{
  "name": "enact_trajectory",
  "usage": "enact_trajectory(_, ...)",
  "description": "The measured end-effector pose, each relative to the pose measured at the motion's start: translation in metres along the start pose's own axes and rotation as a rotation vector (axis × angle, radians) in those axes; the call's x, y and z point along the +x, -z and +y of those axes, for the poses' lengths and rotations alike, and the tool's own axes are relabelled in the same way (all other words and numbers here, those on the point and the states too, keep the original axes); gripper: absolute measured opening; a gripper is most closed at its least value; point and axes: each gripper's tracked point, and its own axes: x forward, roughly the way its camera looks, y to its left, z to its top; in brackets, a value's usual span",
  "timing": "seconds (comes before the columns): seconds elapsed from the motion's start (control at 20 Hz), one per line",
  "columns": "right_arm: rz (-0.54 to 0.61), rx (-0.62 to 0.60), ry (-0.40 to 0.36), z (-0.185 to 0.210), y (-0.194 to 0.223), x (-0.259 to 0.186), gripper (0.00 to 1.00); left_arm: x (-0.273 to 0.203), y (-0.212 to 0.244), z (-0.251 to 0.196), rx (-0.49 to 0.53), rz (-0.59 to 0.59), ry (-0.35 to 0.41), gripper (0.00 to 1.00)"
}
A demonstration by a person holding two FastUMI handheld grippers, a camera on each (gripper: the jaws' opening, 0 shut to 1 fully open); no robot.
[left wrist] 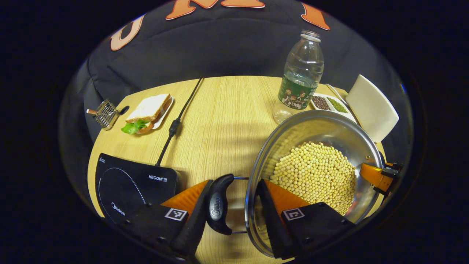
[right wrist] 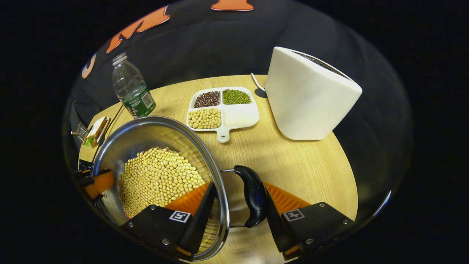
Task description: First push the handle of the pot to place it horizontally, then grasp the pot with both hands and set it on the induction cooktop.
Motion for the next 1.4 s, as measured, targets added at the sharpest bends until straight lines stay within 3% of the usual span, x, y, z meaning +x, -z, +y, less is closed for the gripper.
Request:
enact_trajectory(0.15, -0.017, -0.006, -0.013, 0.000, 0.001, 0.001, 0.77, 0.000, -0.001, 0.000, 0.005, -0.008, -0.001, 0.80)
enact_trajectory(0.45, 0.033, 0.096, -0.058, 0.005, 0.007, 0.010, 0.77, 0.003, -0.005, 0.000, 0.029, -0.042, -0.005, 0.81)
enact_trajectory(0.7, 0.061, 0.136, -0.095, 0.008, 0.012, 0.006, 0.64, -0.001, -0.010, 0.002, 0.038, -0.043, -0.035, 0.78)
enact_trajectory(0.9, 0.070, 0.136, -0.094, 0.013, 0.024, -0.006, 0.63, -0.001, -0.018, 0.001, 0.033, -0.045, -0.060, 0.79)
enact_trajectory(1.4, -0.046, 0.092, -0.151, 0.040, -0.001, -0.053, 0.58, -0.046, -0.038, 0.033, -0.025, -0.139, -0.123, 0.78)
